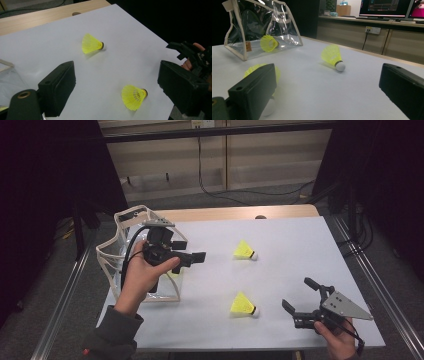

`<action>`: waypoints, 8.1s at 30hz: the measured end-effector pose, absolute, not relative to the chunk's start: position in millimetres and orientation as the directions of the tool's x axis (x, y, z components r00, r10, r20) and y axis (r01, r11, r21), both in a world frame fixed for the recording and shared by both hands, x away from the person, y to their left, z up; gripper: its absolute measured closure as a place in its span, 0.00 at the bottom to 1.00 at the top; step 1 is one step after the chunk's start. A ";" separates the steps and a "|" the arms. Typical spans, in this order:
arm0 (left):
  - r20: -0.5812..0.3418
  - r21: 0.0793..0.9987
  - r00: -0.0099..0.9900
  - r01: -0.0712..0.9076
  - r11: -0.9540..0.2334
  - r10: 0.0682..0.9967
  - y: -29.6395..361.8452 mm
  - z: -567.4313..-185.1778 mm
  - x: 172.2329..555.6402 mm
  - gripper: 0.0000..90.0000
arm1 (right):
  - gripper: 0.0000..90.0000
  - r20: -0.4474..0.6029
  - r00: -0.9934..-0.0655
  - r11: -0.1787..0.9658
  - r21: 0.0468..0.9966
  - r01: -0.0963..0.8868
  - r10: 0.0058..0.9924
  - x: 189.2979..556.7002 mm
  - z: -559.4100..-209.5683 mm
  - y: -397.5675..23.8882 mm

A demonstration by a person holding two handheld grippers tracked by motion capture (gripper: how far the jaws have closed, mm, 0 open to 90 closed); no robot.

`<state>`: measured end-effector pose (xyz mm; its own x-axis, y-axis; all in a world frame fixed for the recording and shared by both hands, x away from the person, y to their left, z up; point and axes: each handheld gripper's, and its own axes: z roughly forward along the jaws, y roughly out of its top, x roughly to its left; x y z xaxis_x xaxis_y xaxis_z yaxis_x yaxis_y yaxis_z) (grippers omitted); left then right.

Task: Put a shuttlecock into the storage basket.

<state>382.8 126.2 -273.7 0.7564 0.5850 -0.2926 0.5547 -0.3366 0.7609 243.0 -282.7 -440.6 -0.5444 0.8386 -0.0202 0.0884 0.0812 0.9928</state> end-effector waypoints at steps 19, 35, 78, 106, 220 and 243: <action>-0.293 0.767 0.789 0.531 -0.360 0.540 112.0 -286.9 372.3 0.15 | 0.01 -0.020 -0.546 0.083 0.992 0.090 0.838 243.0 -440.5 -282.8; -0.306 0.769 0.804 0.525 -0.365 0.510 104.4 -305.9 365.3 0.13 | 0.01 -0.021 -0.548 0.084 0.992 0.090 0.837 242.9 -440.4 -282.5; -0.307 0.767 0.823 0.511 -0.388 0.478 94.8 -352.1 349.4 0.11 | 0.01 -0.021 -0.553 0.085 0.992 0.090 0.833 243.2 -440.8 -281.2; -0.285 0.773 0.831 0.494 -0.398 0.477 84.1 -377.0 342.0 0.10 | 0.01 -0.022 -0.551 0.089 0.992 0.095 0.834 243.9 -441.4 -281.3; -0.312 0.741 0.880 0.462 -0.487 0.359 38.0 -426.5 326.0 0.23 | 0.01 -0.034 -0.558 0.106 0.990 0.097 0.829 245.3 -441.8 -278.5; -0.299 0.736 0.888 0.448 -0.508 0.350 25.7 -433.8 324.2 0.37 | 0.01 -0.045 -0.564 0.115 0.989 0.090 0.825 246.1 -441.7 -277.4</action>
<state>324.2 25.7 -433.8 0.8878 0.3500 -0.2988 0.4479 -0.5080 0.7357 246.1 -277.4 -441.7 -0.5637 0.8247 -0.0447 0.0901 0.1152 0.9893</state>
